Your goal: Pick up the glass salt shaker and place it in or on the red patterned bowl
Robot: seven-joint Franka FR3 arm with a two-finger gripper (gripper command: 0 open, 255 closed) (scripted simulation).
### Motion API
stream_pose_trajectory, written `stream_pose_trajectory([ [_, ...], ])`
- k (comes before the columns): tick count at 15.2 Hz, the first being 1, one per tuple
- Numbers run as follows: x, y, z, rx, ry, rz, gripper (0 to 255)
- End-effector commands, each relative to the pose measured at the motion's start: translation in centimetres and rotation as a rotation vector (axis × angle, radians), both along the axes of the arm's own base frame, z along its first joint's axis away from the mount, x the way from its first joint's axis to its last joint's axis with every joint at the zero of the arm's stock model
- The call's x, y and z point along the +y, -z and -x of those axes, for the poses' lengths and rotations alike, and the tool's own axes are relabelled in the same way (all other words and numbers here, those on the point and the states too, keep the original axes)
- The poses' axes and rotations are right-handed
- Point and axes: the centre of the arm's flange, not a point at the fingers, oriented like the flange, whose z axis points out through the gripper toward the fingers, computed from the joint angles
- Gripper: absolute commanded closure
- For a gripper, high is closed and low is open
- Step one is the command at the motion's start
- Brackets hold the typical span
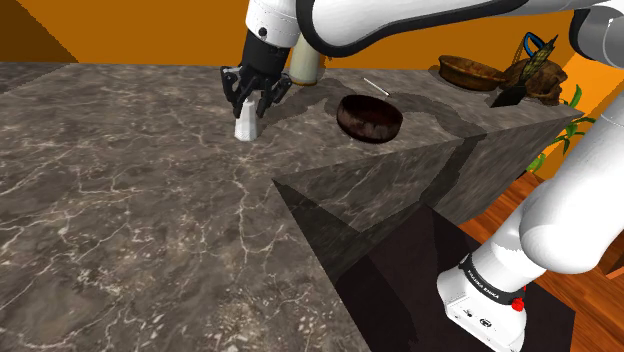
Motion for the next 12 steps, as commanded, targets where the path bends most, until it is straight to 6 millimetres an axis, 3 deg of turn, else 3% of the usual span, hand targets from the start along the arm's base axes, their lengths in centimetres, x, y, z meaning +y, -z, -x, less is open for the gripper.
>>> stream_pose_trajectory([
  [1, 0.0, 0.0, 0.0, 0.0, 0.0, 0.0, 255],
  [6, 0.0, 0.0, 0.0, 0.0, 0.0, 0.0, 255],
  [12, 0.0, -3.1, 0.0, 0.0, 0.0, 0.0, 255],
])
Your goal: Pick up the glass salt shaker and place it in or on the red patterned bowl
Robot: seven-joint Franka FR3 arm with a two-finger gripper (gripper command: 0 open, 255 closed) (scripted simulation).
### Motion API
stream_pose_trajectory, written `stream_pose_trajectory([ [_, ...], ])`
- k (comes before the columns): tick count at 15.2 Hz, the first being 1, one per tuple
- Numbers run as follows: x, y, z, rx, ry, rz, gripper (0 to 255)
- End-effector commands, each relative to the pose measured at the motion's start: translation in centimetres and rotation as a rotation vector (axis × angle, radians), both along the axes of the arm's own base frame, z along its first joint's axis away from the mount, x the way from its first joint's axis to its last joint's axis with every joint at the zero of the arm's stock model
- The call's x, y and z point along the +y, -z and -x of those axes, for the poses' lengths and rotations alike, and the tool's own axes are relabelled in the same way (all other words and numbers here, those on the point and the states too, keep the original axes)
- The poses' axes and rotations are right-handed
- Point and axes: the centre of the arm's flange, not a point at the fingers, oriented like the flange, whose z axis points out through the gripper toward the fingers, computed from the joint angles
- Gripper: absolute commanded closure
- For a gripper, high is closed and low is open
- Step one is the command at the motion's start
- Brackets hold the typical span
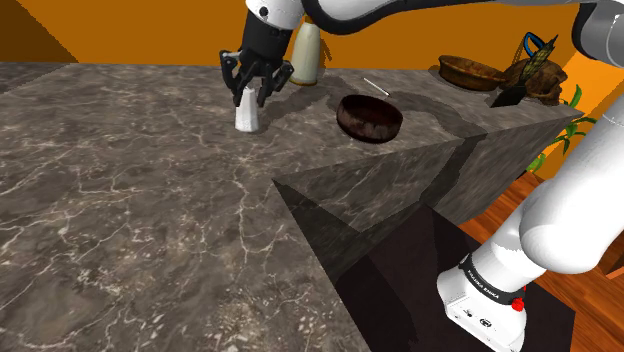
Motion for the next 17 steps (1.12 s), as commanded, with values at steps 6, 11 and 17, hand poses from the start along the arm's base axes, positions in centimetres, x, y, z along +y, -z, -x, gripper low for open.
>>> stream_pose_trajectory([
  [6, 0.0, -3.7, 0.0, 0.0, 0.0, 0.0, 255],
  [11, 0.0, -6.3, 0.0, 0.0, 0.0, 0.0, 255],
  [17, 0.0, -9.5, 0.0, 0.0, 0.0, 0.0, 255],
])
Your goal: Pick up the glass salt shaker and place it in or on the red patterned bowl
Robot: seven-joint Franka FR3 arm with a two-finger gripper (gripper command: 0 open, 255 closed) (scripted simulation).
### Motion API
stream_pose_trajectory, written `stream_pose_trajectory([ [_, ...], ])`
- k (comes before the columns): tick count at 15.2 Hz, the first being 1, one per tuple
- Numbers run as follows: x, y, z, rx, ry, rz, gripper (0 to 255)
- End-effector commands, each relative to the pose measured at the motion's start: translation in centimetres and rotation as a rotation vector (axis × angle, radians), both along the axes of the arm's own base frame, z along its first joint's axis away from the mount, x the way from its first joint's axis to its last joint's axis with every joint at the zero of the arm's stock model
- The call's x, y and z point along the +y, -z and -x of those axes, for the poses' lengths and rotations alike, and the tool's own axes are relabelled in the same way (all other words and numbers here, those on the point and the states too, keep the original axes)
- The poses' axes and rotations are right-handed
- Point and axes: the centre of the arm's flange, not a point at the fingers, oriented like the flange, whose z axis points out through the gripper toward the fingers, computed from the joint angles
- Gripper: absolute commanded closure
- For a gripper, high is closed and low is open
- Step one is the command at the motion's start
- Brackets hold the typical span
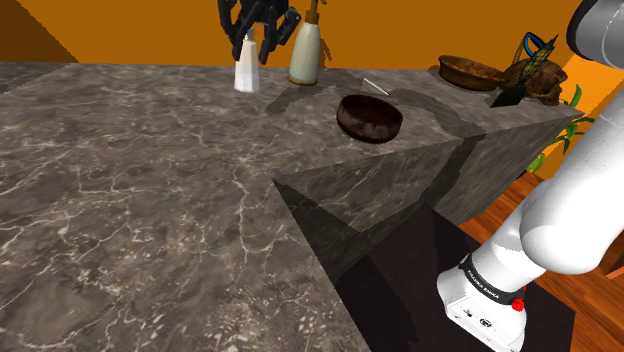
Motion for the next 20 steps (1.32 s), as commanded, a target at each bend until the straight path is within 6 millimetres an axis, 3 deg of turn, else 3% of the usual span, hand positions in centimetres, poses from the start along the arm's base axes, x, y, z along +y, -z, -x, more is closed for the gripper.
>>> stream_pose_trajectory([
  [1, 0.0, -1.1, 0.0, 0.0, 0.0, 0.0, 255],
  [6, 0.0, -3.7, 0.0, 0.0, 0.0, 0.0, 255],
  [20, -16.9, -4.5, 7.4, 0.0, 0.0, 0.0, 255],
])
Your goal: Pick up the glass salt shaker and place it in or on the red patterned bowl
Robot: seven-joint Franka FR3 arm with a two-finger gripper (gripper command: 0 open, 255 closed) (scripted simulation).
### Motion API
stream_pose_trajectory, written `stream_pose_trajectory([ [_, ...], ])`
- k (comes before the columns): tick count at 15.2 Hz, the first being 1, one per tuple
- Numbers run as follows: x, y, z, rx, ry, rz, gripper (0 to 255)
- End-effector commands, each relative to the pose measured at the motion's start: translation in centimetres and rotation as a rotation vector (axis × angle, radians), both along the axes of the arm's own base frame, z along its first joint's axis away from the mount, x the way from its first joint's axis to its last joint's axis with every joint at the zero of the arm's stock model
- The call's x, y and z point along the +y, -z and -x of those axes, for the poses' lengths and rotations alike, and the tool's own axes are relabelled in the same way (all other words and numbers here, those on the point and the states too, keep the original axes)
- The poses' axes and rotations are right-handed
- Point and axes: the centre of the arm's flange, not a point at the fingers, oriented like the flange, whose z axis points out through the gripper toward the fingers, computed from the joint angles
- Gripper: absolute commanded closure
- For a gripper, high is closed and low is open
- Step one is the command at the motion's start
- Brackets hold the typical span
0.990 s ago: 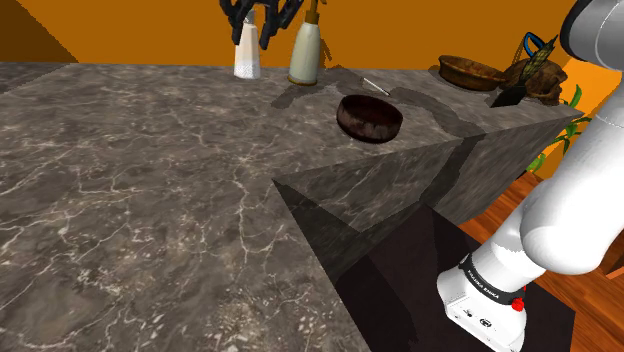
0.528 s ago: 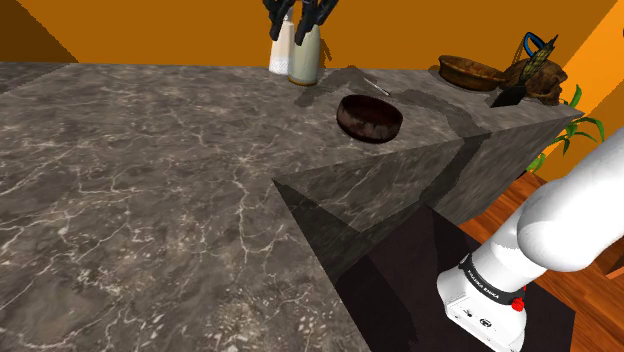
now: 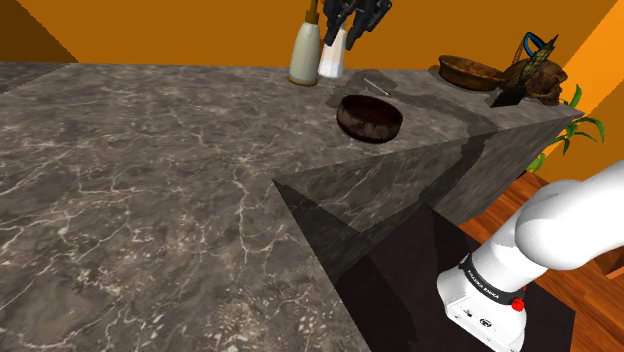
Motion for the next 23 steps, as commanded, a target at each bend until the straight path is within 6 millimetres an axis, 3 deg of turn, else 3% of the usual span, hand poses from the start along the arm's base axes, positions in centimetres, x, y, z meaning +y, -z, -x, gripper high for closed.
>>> stream_pose_trajectory([
  [1, -2.5, -0.3, 1.0, 0.0, -0.001, -0.001, 255],
  [10, -13.2, -0.9, 5.7, 0.0, -0.001, -0.001, 255],
  [23, -13.2, 6.0, 5.7, 0.0, -0.001, -0.001, 255],
])
